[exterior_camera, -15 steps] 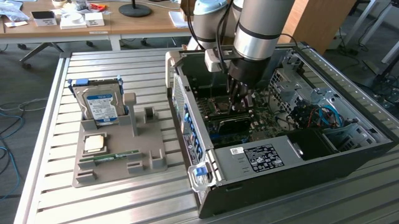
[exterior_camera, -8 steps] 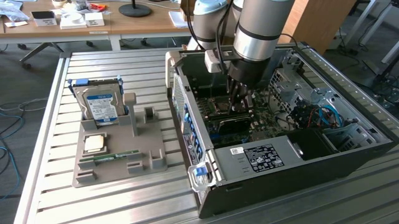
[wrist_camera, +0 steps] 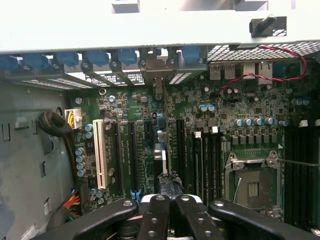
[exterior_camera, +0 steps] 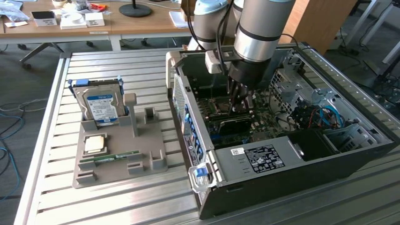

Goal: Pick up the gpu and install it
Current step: 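Press down on the gpu until it lock into place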

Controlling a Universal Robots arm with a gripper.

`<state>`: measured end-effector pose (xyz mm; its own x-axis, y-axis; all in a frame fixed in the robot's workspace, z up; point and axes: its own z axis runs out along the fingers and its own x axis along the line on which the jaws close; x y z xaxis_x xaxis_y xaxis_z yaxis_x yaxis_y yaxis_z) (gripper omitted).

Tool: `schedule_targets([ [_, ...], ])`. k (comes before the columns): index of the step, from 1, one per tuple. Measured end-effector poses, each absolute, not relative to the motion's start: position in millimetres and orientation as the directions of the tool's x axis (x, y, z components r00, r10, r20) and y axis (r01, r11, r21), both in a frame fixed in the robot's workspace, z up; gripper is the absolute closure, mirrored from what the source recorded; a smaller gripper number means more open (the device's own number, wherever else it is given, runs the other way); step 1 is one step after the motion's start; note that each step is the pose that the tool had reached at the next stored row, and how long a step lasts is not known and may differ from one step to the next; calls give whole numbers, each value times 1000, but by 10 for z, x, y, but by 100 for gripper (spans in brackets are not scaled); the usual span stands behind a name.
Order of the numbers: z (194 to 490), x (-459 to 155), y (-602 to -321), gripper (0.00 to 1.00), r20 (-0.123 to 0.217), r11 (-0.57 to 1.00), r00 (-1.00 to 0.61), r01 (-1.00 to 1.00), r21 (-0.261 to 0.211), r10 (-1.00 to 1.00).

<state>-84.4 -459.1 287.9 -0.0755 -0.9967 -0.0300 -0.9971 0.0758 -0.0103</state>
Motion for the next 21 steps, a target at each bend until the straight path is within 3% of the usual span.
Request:
schedule_targets([
  [21, 2757, -844, -4536, 89, -30, 76, -75, -997, -10, -997],
])
